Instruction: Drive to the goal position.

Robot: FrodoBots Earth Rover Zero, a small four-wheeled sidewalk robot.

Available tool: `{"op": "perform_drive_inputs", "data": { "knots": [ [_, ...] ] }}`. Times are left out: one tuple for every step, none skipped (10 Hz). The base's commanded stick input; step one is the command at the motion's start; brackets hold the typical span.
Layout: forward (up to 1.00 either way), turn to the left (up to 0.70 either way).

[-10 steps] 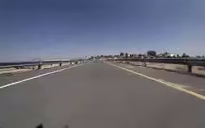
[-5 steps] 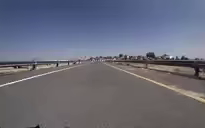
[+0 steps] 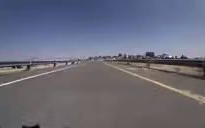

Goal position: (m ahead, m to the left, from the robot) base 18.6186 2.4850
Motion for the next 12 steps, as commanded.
{"op": "perform_drive_inputs", "data": {
  "knots": [
    [1.0,0.0],
    [1.0,0.0],
    [1.0,0.0],
    [1.0,0.0],
    [1.0,0.0],
    [1.0,0.0],
    [1.0,0.12],
    [1.0,0.24],
    [1.0,0.17],
    [1.0,0.04],
    [1.0,0.0],
    [1.0,0.0]
  ]
}}
